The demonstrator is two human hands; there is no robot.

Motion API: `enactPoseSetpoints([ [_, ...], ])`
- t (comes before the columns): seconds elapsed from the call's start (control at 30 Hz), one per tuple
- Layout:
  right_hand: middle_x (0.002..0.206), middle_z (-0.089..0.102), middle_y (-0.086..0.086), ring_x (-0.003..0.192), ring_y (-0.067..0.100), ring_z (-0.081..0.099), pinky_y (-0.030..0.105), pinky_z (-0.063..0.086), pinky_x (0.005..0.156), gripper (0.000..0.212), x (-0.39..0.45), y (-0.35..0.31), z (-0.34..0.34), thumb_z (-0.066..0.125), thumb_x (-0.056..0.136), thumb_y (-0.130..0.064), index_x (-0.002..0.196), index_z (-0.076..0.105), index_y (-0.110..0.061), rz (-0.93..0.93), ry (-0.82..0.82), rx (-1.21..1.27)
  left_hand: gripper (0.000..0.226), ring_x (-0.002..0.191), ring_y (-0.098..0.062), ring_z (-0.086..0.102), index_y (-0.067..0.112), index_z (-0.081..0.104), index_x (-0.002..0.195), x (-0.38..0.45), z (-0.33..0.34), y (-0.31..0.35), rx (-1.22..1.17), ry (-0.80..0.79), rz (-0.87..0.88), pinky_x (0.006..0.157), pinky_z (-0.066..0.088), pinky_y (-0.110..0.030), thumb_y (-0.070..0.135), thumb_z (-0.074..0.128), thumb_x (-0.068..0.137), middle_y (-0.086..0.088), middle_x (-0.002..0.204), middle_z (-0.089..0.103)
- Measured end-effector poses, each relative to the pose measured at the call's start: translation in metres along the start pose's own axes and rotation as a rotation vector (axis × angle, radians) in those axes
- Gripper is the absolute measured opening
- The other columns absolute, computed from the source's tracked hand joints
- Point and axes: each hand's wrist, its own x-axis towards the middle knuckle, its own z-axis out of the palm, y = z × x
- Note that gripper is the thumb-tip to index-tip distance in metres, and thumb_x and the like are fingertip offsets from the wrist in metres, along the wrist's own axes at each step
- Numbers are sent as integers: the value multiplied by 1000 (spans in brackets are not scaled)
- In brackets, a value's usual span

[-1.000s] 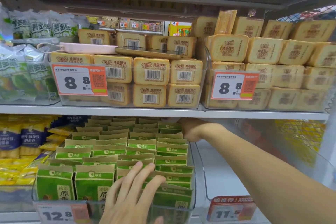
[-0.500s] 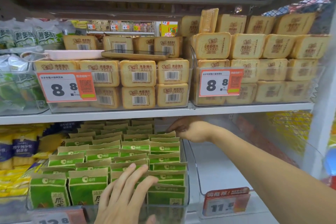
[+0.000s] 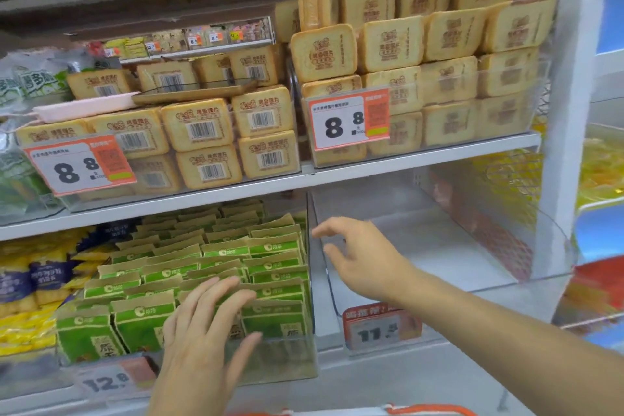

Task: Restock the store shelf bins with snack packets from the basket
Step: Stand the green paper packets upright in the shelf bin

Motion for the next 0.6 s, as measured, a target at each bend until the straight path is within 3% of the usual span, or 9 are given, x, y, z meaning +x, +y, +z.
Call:
enactPoseSetpoints([
  [0.13, 90, 59, -10, 87, 6, 52, 20, 41, 77, 4, -35, -18, 11, 61, 90, -22, 94, 62, -21, -187, 113, 16, 41, 124, -25, 48, 28, 55, 121, 5, 0, 13, -9, 29, -38, 99, 25, -32, 46, 51, 85, 5, 130, 55],
  [0.23, 89, 57, -8, 84, 13, 50, 27, 44, 71, 24, -60, -29, 26, 63, 84, -43, 94, 58, -22, -400, 18, -185, 41, 128, -24, 45, 24, 58, 121, 4, -2, 18, 0, 4, -66, 103, 25, -32, 44, 55, 85, 4, 132, 54],
  [0.33, 90, 58, -7, 83, 16, 52, 30, 41, 70, 41, -74, -24, 42, 76, 72, -53, 95, 58, -24, -480, -50, -433, 47, 136, -25, 39, 23, 59, 122, -4, -10, 24, -1, -10, -88, 109, 23, -34, 37, 77, 81, 1, 138, 50],
  [0.47, 90, 57, -3, 79, 19, 49, 32, 31, 70, 43, -78, -12, 54, 82, 62, -14, 99, 62, -21, -562, -10, -588, 65, 120, -30, 48, 16, 57, 121, -12, -17, 30, 25, 40, -138, 104, 34, -38, 26, 89, 65, -9, 127, 51],
  [0.6, 84, 56, -2, 77, 23, 47, 37, 35, 69, 42, -75, -13, 51, 76, 58, -3, 94, 65, -19, -570, 58, -656, 46, 87, -22, 55, 18, 58, 99, -24, -11, 19, 74, -46, -112, 74, 48, -35, 22, 90, 67, 2, 95, 55],
])
